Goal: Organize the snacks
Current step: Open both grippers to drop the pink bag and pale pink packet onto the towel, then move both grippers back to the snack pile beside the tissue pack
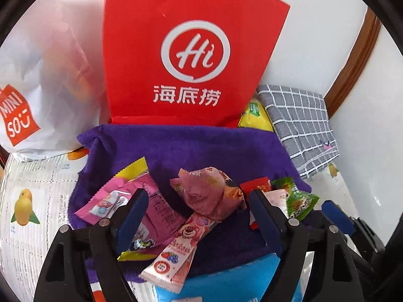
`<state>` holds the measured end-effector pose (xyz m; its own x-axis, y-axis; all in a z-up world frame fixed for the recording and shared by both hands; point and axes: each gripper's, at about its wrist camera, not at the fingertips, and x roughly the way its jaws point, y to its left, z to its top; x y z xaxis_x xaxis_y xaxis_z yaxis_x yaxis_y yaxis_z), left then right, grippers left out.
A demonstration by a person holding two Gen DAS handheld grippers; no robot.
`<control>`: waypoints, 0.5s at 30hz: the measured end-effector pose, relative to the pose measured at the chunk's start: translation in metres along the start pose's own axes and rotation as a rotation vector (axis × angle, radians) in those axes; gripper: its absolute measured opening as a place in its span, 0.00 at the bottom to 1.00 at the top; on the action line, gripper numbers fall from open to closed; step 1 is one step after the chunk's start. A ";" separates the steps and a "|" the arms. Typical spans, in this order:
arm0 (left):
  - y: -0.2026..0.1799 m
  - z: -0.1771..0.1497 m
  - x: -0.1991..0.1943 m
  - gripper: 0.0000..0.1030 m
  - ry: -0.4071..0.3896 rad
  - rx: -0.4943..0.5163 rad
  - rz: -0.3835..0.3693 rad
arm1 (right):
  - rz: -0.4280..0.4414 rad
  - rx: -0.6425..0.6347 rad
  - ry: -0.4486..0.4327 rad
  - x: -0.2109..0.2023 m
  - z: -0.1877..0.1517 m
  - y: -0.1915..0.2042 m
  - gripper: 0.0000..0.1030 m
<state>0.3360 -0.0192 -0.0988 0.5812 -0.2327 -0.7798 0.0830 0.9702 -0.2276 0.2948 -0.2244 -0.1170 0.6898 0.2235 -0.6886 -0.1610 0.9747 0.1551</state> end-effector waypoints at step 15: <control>0.019 -0.041 -0.085 0.79 -0.097 -0.036 -0.006 | 0.009 0.003 -0.033 -0.020 0.001 0.003 0.42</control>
<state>0.2547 0.0157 -0.0608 0.6565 -0.2287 -0.7188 0.0581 0.9654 -0.2541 0.2816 -0.2263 -0.1019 0.7112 0.2318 -0.6637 -0.1648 0.9728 0.1631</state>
